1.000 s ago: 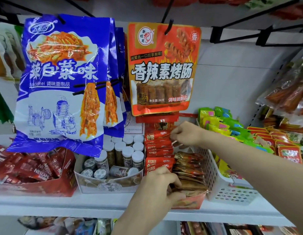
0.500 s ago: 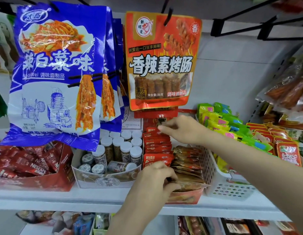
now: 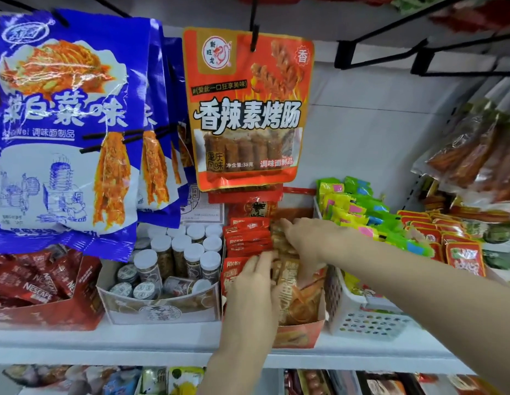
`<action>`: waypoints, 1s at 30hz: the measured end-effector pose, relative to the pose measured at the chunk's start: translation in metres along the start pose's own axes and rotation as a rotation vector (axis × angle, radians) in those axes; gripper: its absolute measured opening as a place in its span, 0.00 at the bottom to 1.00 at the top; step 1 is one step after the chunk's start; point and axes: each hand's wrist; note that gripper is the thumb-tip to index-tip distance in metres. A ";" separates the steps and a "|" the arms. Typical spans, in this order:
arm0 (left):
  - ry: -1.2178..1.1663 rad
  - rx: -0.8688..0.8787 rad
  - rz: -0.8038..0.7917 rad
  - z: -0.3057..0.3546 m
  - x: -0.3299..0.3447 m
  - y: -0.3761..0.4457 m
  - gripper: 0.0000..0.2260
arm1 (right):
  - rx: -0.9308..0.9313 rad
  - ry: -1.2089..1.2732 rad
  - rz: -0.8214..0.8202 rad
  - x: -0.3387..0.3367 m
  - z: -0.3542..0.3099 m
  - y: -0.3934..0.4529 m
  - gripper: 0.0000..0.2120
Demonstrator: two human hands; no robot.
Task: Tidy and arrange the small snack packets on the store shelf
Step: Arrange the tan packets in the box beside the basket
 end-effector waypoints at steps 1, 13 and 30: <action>-0.009 0.008 0.026 -0.004 -0.003 0.000 0.19 | -0.007 -0.002 -0.019 0.000 0.002 0.006 0.64; 0.465 0.034 -0.222 -0.045 -0.033 0.015 0.33 | 0.032 0.037 -0.078 0.008 0.011 0.013 0.63; 0.614 0.130 -0.640 -0.058 -0.074 0.080 0.56 | 0.018 0.046 0.086 0.025 0.000 -0.018 0.62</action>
Point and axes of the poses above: each hand's wrist, its own y-axis towards the middle knuckle, its own x-axis out of the palm, z = x × y, and after that the axes turned 10 degrees about -z, right-handed
